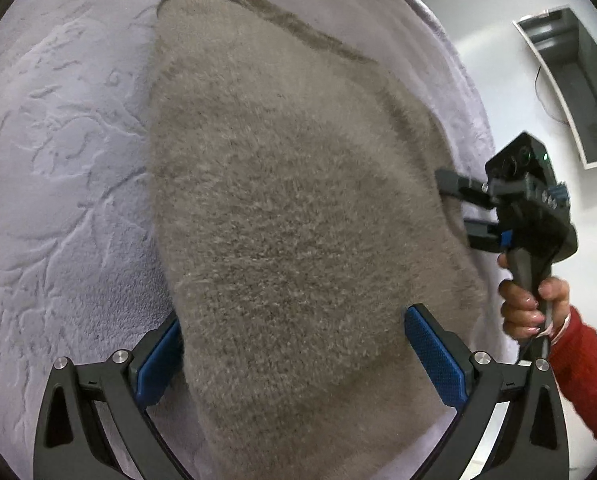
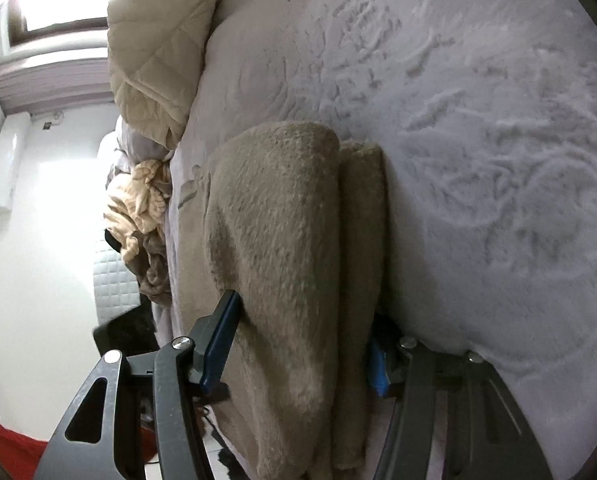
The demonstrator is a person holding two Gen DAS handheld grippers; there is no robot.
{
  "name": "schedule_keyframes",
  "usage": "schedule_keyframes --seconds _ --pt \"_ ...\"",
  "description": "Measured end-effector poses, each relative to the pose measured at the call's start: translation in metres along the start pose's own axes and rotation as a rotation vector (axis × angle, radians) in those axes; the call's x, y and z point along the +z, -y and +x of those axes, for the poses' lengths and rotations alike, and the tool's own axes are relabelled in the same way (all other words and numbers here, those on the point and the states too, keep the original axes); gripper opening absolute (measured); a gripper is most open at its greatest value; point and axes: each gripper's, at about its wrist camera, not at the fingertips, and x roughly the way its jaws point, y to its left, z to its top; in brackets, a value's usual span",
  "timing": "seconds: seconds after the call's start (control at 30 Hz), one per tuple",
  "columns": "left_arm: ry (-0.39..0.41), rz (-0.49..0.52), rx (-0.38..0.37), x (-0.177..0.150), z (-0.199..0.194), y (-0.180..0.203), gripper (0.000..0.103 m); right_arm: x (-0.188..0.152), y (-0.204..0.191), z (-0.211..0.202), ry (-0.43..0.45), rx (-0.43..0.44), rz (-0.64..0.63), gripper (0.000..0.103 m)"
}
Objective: Fold small clothes
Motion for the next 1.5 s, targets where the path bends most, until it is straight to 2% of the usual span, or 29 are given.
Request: schedule_keyframes --seconds 0.1,0.13,0.2,0.23,0.3,0.37,0.47,0.6,0.77,0.87,1.0,1.17,1.33,1.43,1.5 --pt "0.002 -0.006 0.012 0.000 0.002 0.005 0.102 0.002 0.004 0.001 -0.016 0.006 0.032 0.054" --pt "0.008 -0.010 0.012 -0.001 0.001 0.008 0.098 0.001 0.003 0.001 -0.020 0.006 0.028 0.043" --pt "0.027 -0.018 0.012 -0.003 -0.006 0.010 0.081 -0.001 0.000 0.000 -0.014 0.016 0.023 0.037" --pt "0.039 -0.023 0.006 -0.004 -0.009 0.011 0.076 -0.003 -0.002 -0.001 -0.007 0.031 0.028 0.035" --pt "0.065 -0.042 -0.017 -0.008 -0.019 0.009 0.061 -0.007 -0.005 -0.004 0.007 0.070 0.052 0.034" --pt "0.093 -0.076 -0.061 -0.012 -0.031 0.005 0.055 -0.011 -0.008 -0.006 0.011 0.125 0.083 0.034" --pt "0.126 -0.094 -0.126 -0.017 -0.047 0.007 0.055 -0.017 -0.020 -0.010 0.021 0.163 0.084 0.033" --pt "0.139 -0.043 -0.156 -0.025 -0.066 0.018 0.055 -0.032 -0.043 -0.014 0.042 0.198 0.077 0.032" --pt "0.145 -0.031 -0.182 -0.043 -0.088 0.019 0.055 -0.054 -0.068 -0.017 0.047 0.182 0.049 0.032" --pt "0.147 -0.064 -0.206 -0.054 -0.099 0.013 0.055 -0.067 -0.081 -0.013 0.047 0.161 0.045 0.032" --pt "0.155 -0.063 -0.209 -0.071 -0.117 0.010 0.055 -0.091 -0.098 -0.008 0.044 0.177 0.057 0.032" --pt "0.180 -0.057 -0.189 -0.105 -0.155 0.000 0.055 -0.121 -0.125 0.005 0.016 0.214 0.031 0.032" --pt "0.189 -0.048 -0.118 -0.138 -0.181 -0.020 0.055 -0.142 -0.132 0.038 -0.041 0.230 0.032 0.032" --pt "0.171 -0.058 -0.056 -0.157 -0.177 -0.036 0.055 -0.146 -0.126 0.065 -0.081 0.162 0.029 0.032" --pt "0.151 -0.071 0.014 -0.168 -0.168 -0.048 0.055 -0.145 -0.116 0.078 -0.097 0.057 0.038 0.032"
